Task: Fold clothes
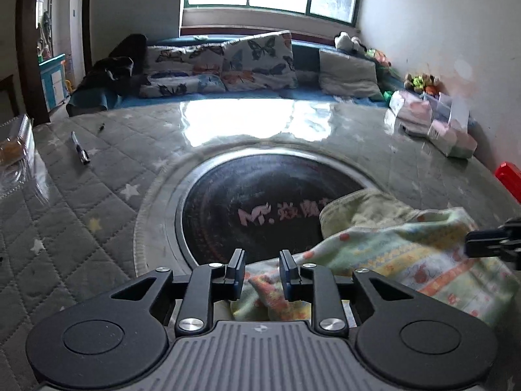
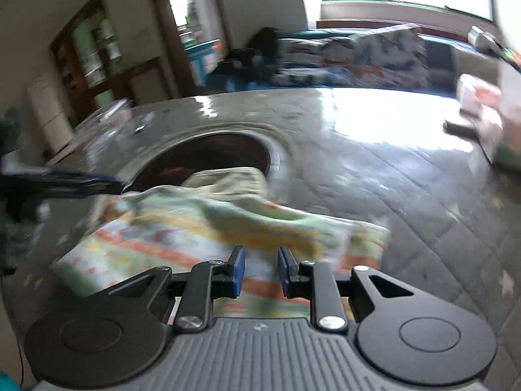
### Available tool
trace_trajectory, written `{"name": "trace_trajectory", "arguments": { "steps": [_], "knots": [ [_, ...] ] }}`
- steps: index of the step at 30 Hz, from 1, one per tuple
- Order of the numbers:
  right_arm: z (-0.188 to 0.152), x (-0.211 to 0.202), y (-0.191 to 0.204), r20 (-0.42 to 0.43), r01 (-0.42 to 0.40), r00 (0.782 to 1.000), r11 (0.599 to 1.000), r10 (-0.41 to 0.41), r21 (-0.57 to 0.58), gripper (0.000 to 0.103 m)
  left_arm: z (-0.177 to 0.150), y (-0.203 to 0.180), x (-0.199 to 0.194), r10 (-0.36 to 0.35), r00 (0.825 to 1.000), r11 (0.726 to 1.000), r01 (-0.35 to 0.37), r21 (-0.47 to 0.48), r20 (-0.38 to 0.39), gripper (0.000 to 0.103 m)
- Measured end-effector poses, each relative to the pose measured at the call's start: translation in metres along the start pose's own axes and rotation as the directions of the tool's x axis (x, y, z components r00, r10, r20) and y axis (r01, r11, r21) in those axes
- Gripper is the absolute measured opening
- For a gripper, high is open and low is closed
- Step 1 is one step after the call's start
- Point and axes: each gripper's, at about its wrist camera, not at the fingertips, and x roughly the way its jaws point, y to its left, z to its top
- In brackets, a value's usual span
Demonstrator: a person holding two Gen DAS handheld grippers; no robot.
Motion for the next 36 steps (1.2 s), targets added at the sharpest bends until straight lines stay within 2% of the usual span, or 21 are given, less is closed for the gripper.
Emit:
{"name": "trace_trajectory", "arguments": {
  "steps": [2, 5, 9, 12, 15, 20, 26, 29, 32, 36],
  "knots": [
    [0.001, 0.005, -0.013, 0.018, 0.044, 0.999, 0.999, -0.045, 0.028, 0.022, 0.003, -0.004, -0.006, -0.004, 1.0, 1.0, 0.004, -0.003, 0.015, 0.027],
    [0.004, 0.006, -0.023, 0.034, 0.083, 0.996, 0.995, -0.085, 0.054, 0.022, 0.005, -0.015, -0.015, -0.052, 0.998, 0.999, 0.052, 0.003, 0.025, 0.028],
    [0.008, -0.003, -0.011, 0.066, 0.027, 0.997, 0.999, -0.029, 0.031, 0.023, 0.006, -0.037, -0.013, -0.125, 0.992, 0.992, 0.125, 0.023, 0.008, 0.031],
    [0.012, 0.004, 0.009, 0.039, -0.022, 0.999, 1.0, 0.022, -0.018, 0.022, 0.005, -0.055, -0.004, -0.171, 0.985, 0.984, 0.172, 0.036, -0.013, 0.031],
    [0.016, 0.023, 0.018, 0.013, -0.022, 1.0, 0.999, 0.023, -0.034, 0.022, 0.001, -0.069, 0.008, -0.197, 0.98, 0.979, 0.199, 0.035, -0.036, 0.031],
    [0.022, 0.051, 0.018, -0.007, 0.03, 1.0, 0.999, -0.03, -0.019, 0.02, -0.005, -0.072, 0.025, -0.19, 0.979, 0.981, 0.192, 0.029, -0.071, 0.031],
    [0.028, 0.048, 0.026, 0.035, 0.067, 0.997, 0.996, -0.065, -0.061, 0.021, -0.001, -0.061, 0.027, -0.187, 0.98, 0.982, 0.186, -0.021, -0.064, 0.031],
    [0.028, 0.04, 0.033, 0.044, 0.035, 0.999, 0.996, -0.032, -0.084, 0.021, 0.003, -0.06, 0.03, -0.176, 0.983, 0.984, 0.175, -0.026, -0.059, 0.031],
    [0.026, 0.042, 0.037, 0.019, -0.01, 1.0, 0.996, 0.012, -0.093, 0.021, 0.006, -0.057, 0.039, -0.178, 0.982, 0.983, 0.174, -0.053, -0.069, 0.03],
    [0.025, 0.055, 0.032, -0.007, 0.015, 1.0, 0.996, -0.016, -0.084, 0.022, 0.01, -0.053, 0.04, -0.184, 0.981, 0.981, 0.18, -0.075, -0.058, 0.03]
  ]
}}
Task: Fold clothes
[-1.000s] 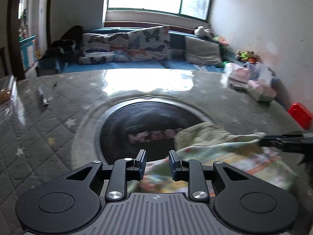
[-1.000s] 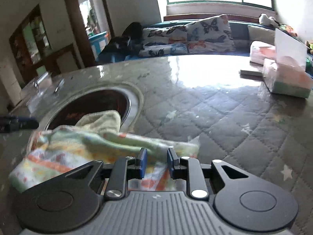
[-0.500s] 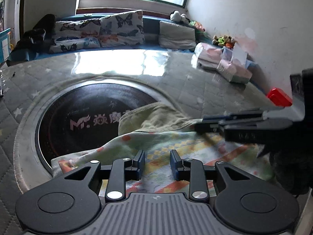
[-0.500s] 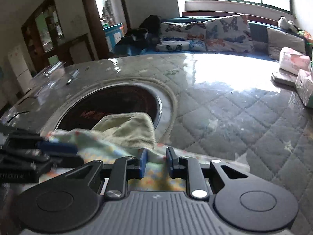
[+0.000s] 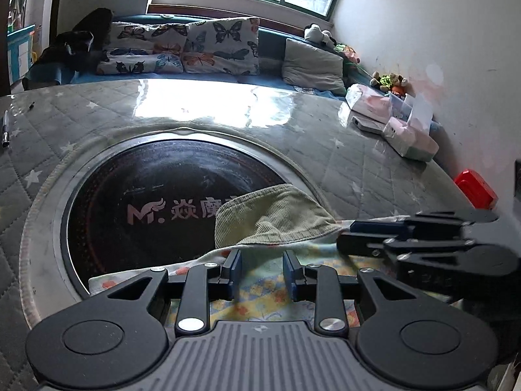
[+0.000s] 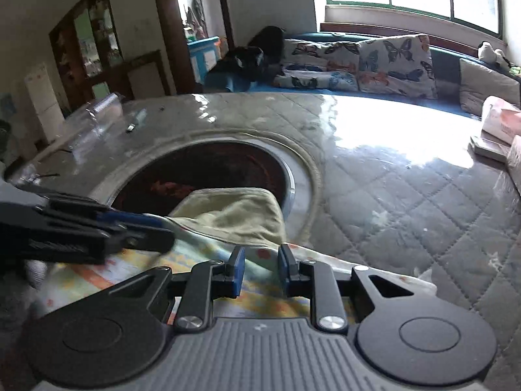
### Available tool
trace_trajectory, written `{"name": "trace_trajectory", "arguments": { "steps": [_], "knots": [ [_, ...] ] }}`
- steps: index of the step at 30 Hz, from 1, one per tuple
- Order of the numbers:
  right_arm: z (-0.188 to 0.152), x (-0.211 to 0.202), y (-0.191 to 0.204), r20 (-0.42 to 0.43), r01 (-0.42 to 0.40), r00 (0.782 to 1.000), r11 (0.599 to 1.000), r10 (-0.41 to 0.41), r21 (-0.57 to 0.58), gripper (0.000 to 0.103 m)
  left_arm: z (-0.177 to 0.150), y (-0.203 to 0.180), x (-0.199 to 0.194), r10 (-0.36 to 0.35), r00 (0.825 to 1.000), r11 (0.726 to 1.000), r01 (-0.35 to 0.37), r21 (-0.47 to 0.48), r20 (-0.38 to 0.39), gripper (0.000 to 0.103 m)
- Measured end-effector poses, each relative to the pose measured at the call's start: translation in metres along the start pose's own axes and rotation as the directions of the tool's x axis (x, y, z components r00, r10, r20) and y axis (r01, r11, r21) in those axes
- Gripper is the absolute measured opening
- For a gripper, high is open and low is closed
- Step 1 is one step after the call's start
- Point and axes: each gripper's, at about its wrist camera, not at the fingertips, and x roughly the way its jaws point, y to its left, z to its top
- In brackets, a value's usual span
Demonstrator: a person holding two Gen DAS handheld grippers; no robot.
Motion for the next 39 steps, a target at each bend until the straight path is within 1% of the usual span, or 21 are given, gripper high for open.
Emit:
{"name": "trace_trajectory", "arguments": {
  "steps": [2, 6, 11, 14, 18, 21, 24, 26, 29, 34, 39],
  "knots": [
    [0.001, -0.006, 0.0, 0.013, -0.01, 1.0, 1.0, 0.01, 0.004, 0.022, 0.001, 0.001, -0.007, 0.0, 1.0, 1.0, 0.0, -0.002, 0.015, 0.031],
    [-0.001, -0.025, 0.012, 0.03, -0.05, 0.998, 0.998, 0.051, -0.049, 0.022, -0.005, -0.003, -0.026, -0.01, 0.999, 0.999, 0.009, 0.035, 0.03, 0.031],
    [-0.014, -0.037, 0.039, -0.001, -0.113, 0.994, 0.984, 0.114, -0.138, 0.022, -0.028, -0.017, -0.047, -0.039, 0.999, 0.996, 0.037, 0.087, 0.021, 0.031],
    [-0.025, -0.042, 0.054, -0.012, -0.122, 0.992, 0.974, 0.122, -0.19, 0.022, -0.043, -0.023, -0.057, -0.054, 0.998, 0.993, 0.052, 0.103, 0.021, 0.031],
    [-0.043, -0.051, 0.073, -0.024, -0.135, 0.991, 0.958, 0.133, -0.252, 0.022, -0.062, -0.031, -0.065, -0.056, 0.998, 0.989, 0.052, 0.136, 0.027, 0.031],
    [-0.054, -0.06, 0.084, -0.016, -0.124, 0.992, 0.949, 0.125, -0.289, 0.022, -0.074, -0.032, -0.067, -0.057, 0.998, 0.989, 0.053, 0.135, 0.027, 0.031],
    [-0.065, -0.068, 0.09, -0.003, -0.111, 0.993, 0.944, 0.115, -0.31, 0.023, -0.083, -0.03, -0.07, -0.045, 0.998, 0.99, 0.039, 0.133, 0.046, 0.031],
    [-0.07, -0.072, 0.091, 0.005, -0.107, 0.993, 0.944, 0.114, -0.312, 0.023, -0.087, -0.028, -0.072, -0.039, 0.997, 0.991, 0.032, 0.128, 0.059, 0.032],
    [-0.075, -0.077, 0.081, 0.018, -0.096, 0.994, 0.957, 0.105, -0.272, 0.024, -0.089, -0.022, -0.076, -0.035, 0.997, 0.994, 0.027, 0.105, 0.073, 0.032],
    [-0.085, -0.086, 0.057, 0.034, -0.045, 0.998, 0.981, 0.052, -0.189, 0.024, -0.094, -0.011, -0.082, -0.017, 0.996, 0.997, 0.011, 0.072, 0.089, 0.034],
    [-0.095, -0.1, 0.031, 0.066, 0.009, 0.998, 0.994, -0.002, -0.108, 0.024, -0.1, -0.003, -0.086, -0.015, 0.995, 0.999, 0.012, 0.037, 0.096, 0.034]
  ]
}}
